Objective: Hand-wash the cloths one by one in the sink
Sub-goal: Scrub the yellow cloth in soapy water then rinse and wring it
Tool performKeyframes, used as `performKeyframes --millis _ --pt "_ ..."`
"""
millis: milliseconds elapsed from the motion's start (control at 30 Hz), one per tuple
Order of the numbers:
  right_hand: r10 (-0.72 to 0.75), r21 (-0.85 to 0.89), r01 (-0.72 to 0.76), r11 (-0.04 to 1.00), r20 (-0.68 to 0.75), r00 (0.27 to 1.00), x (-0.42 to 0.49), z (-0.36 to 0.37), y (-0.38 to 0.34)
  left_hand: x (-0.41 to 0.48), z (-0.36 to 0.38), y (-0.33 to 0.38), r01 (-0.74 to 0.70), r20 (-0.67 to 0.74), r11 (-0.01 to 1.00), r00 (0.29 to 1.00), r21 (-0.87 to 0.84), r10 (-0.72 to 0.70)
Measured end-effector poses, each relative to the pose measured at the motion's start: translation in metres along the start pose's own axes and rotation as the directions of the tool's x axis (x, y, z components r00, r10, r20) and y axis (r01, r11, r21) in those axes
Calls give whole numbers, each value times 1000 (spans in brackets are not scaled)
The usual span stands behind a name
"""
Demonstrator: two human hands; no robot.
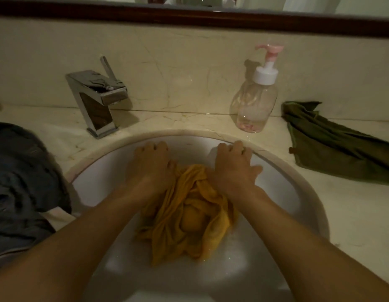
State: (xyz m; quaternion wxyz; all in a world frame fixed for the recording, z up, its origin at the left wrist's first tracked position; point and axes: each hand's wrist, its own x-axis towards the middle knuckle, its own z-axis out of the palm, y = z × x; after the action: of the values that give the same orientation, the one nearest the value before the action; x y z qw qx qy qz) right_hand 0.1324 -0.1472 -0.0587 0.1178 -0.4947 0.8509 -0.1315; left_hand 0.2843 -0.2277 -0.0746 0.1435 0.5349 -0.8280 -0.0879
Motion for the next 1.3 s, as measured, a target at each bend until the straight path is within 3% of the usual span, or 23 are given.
performKeyframes --millis 67,133,200,233,333,367,433,500,600,667,733,800,867,900,967,1100,1300 --pt "-242 87 238 967 32 970 3 2 -1 -2 1 1 -87 33 995 996 48 86" --pt "-448 186 408 894 325 833 5 17 -2 -3 8 -1 -207 218 975 958 81 185" --pt "-403 7 509 861 621 673 4 32 5 -10 11 0 -306 469 944 857 125 216" --pt "-342 -81 530 844 681 648 7 36 11 -12 11 1 -336 564 937 794 96 227" --pt "-293 -153 467 871 600 744 14 40 19 -12 11 0 -351 750 935 632 54 193" --pt "-303 -167 447 879 528 793 13 40 17 -13 14 -2 -334 770 940 617 73 159" --pt "-296 -207 392 896 379 877 16 46 13 -14 18 -7 -276 755 956 646 94 113" --pt "-290 -173 375 911 377 879 18 50 13 -15 17 -7 -275 741 950 667 148 78" --pt "-315 10 334 943 354 880 24 43 12 -12 7 2 -214 610 959 790 184 59" --pt "-326 37 328 944 265 908 28 32 10 -9 -2 10 -100 499 995 863 16 79" --pt "-334 177 304 936 178 926 28 21 6 -5 -7 17 64 359 972 933 -226 22" --pt "-324 467 240 851 107 940 26 13 2 0 -11 22 228 214 805 968 -548 -128" --pt "-279 673 150 724 87 956 21 7 -3 2 -16 27 312 201 488 942 -815 -268" --pt "-262 745 101 659 102 960 20 6 -5 2 -17 29 335 228 370 925 -867 -303" --pt "-279 826 59 561 122 952 13 3 -12 3 -13 31 365 265 284 904 -886 -334" --pt "-252 806 81 586 87 964 -3 9 -24 -2 -8 40 353 251 293 908 -888 -335" --pt "-46 841 7 542 22 999 0 2 -18 -20 -3 59 279 194 380 950 -882 -246"
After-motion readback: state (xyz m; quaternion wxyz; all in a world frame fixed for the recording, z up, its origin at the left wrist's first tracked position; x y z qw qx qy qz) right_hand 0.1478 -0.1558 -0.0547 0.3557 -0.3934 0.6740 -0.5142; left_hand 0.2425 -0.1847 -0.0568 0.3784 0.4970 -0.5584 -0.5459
